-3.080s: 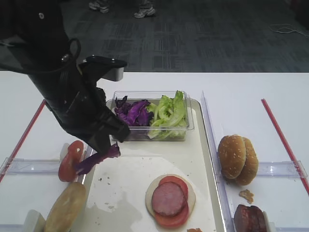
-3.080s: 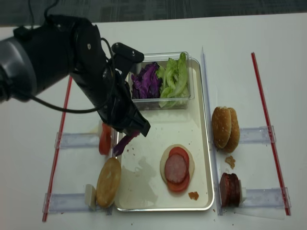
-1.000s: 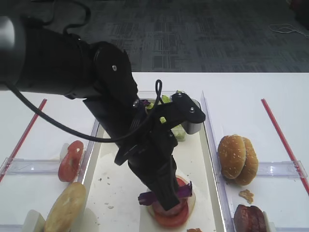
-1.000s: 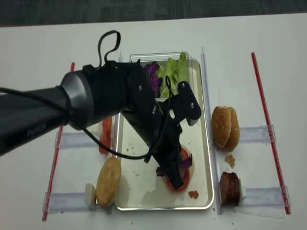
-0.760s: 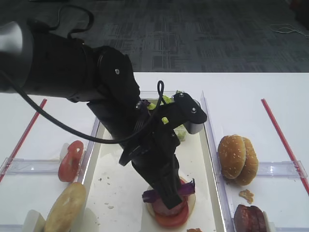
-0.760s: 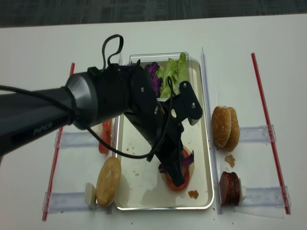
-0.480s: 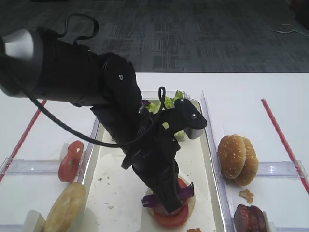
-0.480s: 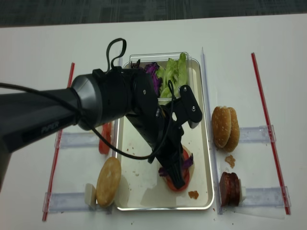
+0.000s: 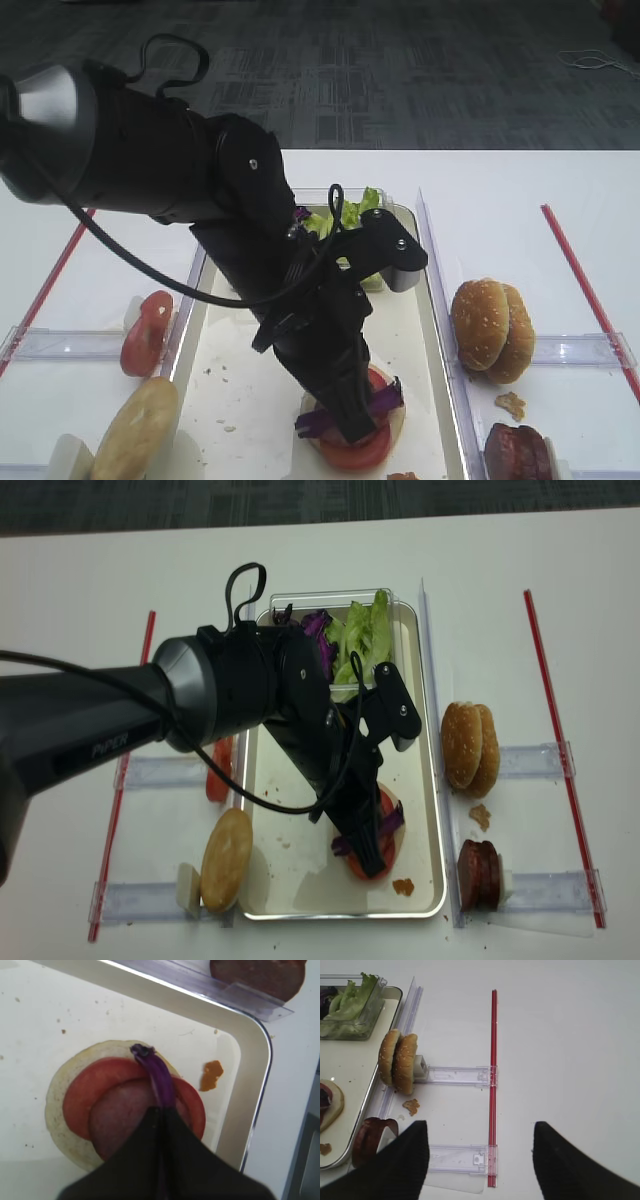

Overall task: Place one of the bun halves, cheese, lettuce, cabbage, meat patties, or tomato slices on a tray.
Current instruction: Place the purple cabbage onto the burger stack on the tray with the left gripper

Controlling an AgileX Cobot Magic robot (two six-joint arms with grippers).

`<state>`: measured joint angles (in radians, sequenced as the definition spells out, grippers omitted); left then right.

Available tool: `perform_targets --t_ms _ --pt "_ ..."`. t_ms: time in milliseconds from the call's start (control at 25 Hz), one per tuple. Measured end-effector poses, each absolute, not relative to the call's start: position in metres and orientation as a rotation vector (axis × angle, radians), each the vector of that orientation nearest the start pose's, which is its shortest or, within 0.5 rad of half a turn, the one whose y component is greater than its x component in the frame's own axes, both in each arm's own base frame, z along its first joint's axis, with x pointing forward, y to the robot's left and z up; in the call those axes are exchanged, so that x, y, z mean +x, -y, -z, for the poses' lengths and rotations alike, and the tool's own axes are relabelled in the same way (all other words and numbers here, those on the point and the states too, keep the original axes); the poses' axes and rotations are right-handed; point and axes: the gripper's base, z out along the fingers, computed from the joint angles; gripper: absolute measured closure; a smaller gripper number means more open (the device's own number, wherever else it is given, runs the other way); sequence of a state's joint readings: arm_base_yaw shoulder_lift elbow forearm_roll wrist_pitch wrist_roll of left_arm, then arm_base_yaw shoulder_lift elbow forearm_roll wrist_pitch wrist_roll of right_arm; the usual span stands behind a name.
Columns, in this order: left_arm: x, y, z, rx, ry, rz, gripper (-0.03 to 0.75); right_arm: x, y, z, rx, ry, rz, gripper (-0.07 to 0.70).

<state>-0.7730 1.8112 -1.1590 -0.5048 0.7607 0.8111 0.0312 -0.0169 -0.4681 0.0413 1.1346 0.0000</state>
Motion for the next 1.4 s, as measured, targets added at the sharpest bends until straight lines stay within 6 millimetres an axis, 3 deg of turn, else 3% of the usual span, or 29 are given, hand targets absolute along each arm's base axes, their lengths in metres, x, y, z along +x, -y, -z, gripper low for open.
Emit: perform_targets --t_ms 280,600,920,1160,1400 --pt "0.232 0.269 -0.191 1.633 -2.339 0.564 0.727 -0.007 -0.003 -0.263 -0.037 -2.133 -0.069 0.164" --pt "0.232 0.269 -0.191 1.624 -2.351 0.566 0.578 -0.007 -0.003 -0.263 -0.037 -2.133 -0.069 0.164" --pt "0.231 0.269 -0.191 1.587 -2.399 0.581 0.536 -0.007 -0.003 -0.263 -0.037 -2.133 -0.069 0.164" --pt "0.247 0.266 -0.21 1.391 -2.535 0.636 0.386 -0.007 -0.003 -0.263 -0.037 -2.133 -0.069 0.164" --pt "0.26 0.259 -0.23 1.25 -2.654 0.666 0.29 -0.007 -0.003 -0.263 -0.037 -2.133 -0.069 0.164"
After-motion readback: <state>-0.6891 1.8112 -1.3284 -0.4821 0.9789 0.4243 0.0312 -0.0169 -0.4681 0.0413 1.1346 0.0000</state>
